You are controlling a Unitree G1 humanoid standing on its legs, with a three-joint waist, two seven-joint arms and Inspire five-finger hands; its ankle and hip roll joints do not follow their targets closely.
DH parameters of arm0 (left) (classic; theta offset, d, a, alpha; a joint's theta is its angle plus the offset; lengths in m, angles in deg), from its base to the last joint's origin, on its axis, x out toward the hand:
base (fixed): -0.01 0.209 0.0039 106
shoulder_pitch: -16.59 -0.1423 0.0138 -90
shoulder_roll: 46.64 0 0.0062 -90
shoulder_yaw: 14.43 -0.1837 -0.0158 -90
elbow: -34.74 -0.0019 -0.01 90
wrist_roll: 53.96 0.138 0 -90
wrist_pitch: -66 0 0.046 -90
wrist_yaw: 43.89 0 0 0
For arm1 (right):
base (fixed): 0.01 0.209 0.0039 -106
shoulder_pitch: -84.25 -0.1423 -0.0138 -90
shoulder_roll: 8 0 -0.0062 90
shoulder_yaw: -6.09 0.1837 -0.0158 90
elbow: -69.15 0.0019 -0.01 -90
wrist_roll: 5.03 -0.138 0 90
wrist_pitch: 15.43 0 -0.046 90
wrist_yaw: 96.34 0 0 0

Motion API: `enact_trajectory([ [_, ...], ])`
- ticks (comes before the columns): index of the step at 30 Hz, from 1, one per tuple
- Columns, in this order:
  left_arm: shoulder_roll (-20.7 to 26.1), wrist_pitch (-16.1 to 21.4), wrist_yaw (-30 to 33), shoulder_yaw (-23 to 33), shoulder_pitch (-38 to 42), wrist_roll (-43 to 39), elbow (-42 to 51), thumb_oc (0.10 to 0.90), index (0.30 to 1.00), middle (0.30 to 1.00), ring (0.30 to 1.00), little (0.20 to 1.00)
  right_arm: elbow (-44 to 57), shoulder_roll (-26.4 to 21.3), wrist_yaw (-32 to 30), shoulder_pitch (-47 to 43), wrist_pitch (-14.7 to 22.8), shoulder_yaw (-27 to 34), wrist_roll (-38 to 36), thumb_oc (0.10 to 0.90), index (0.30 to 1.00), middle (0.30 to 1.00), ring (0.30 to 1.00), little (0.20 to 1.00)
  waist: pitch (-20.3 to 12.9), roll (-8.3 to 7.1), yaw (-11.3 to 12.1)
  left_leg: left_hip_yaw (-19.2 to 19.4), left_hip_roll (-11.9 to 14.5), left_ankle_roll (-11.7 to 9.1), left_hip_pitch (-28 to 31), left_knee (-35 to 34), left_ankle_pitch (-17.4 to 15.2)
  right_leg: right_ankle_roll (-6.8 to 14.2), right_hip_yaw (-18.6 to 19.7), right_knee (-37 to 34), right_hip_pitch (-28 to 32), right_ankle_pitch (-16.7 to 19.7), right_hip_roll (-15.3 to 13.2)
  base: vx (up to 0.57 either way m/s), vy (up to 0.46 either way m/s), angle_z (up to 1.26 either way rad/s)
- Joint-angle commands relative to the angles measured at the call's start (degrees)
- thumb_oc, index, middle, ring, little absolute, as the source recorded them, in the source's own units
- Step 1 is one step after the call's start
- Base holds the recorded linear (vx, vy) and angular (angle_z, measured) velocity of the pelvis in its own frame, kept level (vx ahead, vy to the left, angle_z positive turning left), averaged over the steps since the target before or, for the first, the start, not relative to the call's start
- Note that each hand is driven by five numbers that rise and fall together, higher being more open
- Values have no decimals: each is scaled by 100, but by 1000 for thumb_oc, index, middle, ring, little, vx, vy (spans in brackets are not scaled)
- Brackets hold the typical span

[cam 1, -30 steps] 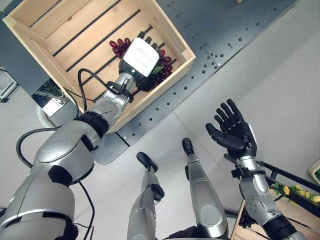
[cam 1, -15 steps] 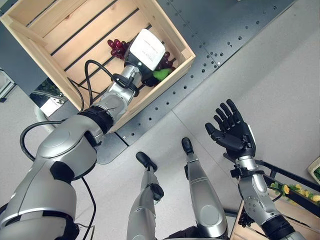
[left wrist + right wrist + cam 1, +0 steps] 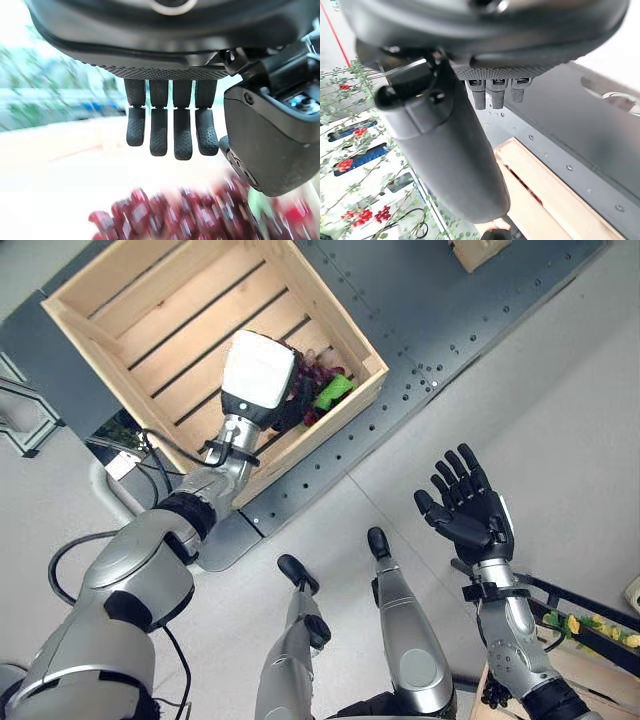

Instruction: Pick up the fruits from the basket on one side to the basket on the other side

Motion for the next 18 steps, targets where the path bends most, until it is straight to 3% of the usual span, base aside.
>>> enact_trajectory([
  [1, 491, 204, 1046, 851, 299, -83, -12, 400, 300, 300, 300, 300, 641, -172, 372, 195, 633, 442, -25, 800, 900, 900, 900, 900, -240, -206, -22, 27, 692, -933, 724, 401, -623, -422, -125, -1000, 311, 742, 449, 7, 72, 4],
  [8, 562, 243, 1859, 1666, -553, 6, 727, 400, 300, 300, 300, 300, 1013, -126, 208, 379, 405, 455, 175, 800, 900, 900, 900, 900, -592, -154, 188, -95, 598, -804, 940, 251, -593, -436, -91, -1170, 625, 762, 445, -14, 28, 8],
  [13, 568, 151, 1667, 1827, -996, 189, 1161, 400, 300, 300, 300, 300, 1085, -102, -46, 305, 170, 441, 314, 800, 900, 900, 900, 900, -806, -110, 297, -177, 548, -788, 1096, 120, -585, -405, -65, -1360, 864, 771, 423, 16, 11, 13],
  [18, 638, 106, 1541, 1737, -1082, 198, 1262, 400, 300, 300, 300, 300, 1104, -116, -56, 285, 102, 438, 326, 800, 900, 900, 900, 900, -808, -101, 293, -139, 536, -760, 1144, 112, -613, -414, -66, -1385, 920, 753, 439, 8, 11, 4],
])
